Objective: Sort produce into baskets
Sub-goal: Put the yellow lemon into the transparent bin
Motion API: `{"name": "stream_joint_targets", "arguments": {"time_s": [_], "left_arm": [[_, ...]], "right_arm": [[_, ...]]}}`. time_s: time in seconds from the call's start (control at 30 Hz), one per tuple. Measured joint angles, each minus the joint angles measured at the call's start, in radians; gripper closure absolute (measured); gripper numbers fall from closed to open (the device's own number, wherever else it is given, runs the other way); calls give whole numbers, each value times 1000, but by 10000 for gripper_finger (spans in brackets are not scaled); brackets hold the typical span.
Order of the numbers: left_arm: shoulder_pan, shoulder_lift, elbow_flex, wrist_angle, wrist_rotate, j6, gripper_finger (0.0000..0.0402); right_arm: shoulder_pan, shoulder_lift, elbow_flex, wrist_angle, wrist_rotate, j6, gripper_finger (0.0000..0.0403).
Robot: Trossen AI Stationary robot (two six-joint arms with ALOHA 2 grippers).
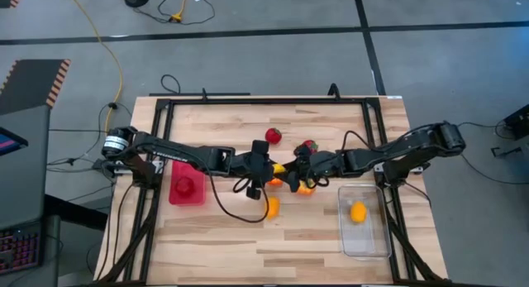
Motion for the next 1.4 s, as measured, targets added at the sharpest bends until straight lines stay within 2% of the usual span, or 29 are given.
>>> {"name": "stream_joint_targets", "arguments": {"time_s": [0.23,0.4,0.57,0.87,1.1,1.27,1.4], "left_arm": [[-1,0,-1,-3,3,0,212],[-1,0,-1,-1,6,-1,204],[-2,0,-1,3,10,-1,182],[-2,0,3,2,12,-42,142],[-2,0,146,-315,10,-100,140],[-2,-1,228,-513,15,-158,140],[-2,-1,231,-573,17,-154,140]], "right_arm": [[2,15,0,20,-3,0,125],[2,15,0,19,-9,0,151],[2,15,0,20,-20,-1,183],[1,8,1,14,-24,-19,180],[3,-87,1,-71,-48,-42,181],[12,-203,1,-254,-58,-43,181],[59,-318,1,-418,-80,4,180]]}}
